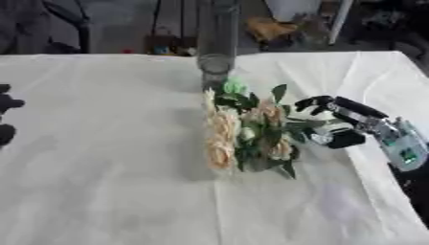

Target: Arrange flowers into the vase.

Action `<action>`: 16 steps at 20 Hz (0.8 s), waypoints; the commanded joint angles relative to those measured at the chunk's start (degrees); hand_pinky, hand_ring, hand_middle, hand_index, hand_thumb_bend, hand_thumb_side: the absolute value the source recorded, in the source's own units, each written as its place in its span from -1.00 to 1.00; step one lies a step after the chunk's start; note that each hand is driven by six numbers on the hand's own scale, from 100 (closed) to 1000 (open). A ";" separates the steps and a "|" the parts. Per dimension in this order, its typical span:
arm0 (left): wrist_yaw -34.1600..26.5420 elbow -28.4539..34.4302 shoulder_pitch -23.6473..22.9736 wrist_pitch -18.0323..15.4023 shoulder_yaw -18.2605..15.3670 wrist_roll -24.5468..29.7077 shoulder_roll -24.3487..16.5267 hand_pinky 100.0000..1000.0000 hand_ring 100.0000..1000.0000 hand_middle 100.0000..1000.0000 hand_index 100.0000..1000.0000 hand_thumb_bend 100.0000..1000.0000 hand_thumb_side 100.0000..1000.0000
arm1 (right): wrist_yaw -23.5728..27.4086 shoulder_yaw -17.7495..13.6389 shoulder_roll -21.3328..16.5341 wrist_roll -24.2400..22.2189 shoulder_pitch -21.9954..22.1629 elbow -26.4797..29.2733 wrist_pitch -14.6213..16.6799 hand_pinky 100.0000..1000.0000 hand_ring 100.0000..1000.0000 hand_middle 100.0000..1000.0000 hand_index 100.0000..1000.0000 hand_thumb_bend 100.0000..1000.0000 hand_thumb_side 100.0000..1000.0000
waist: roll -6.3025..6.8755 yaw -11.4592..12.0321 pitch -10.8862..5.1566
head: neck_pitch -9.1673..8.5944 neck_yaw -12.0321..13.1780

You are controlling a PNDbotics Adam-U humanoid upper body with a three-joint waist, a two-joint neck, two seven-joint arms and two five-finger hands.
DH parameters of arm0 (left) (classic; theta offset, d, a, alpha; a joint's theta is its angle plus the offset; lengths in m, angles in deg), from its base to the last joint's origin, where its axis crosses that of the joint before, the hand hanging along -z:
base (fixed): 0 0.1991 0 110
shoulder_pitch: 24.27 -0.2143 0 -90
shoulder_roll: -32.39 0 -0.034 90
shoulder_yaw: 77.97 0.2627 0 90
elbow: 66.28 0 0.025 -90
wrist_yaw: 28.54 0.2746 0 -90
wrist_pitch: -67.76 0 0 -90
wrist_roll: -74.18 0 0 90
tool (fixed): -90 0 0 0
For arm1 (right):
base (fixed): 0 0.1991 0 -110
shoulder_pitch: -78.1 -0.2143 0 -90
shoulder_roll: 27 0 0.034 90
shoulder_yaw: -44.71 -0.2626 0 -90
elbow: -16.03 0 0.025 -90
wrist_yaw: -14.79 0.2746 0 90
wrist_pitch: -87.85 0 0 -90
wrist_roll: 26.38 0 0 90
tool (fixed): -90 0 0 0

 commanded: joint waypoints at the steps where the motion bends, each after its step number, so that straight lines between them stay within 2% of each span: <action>1: -0.04 0.76 0.77 -0.13 0.07 0.16 -1.09 0.83 0.28 0.47 0.21 1.00 -0.12 | -1.11 -0.13 -0.98 -9.36 -0.55 0.06 10.35 0.58 0.87 0.59 0.88 -0.75 -0.66 | 0.08 -0.06 -0.51 | -0.24 -0.22; 16: -0.04 0.77 0.70 -0.10 0.09 0.22 -1.05 0.83 0.29 0.47 0.22 1.00 -0.12 | -8.28 -0.71 -0.42 -5.06 -0.88 -1.50 11.82 0.57 0.90 0.63 0.88 -0.70 -0.80 | 0.34 0.12 -0.43 | -0.29 -0.46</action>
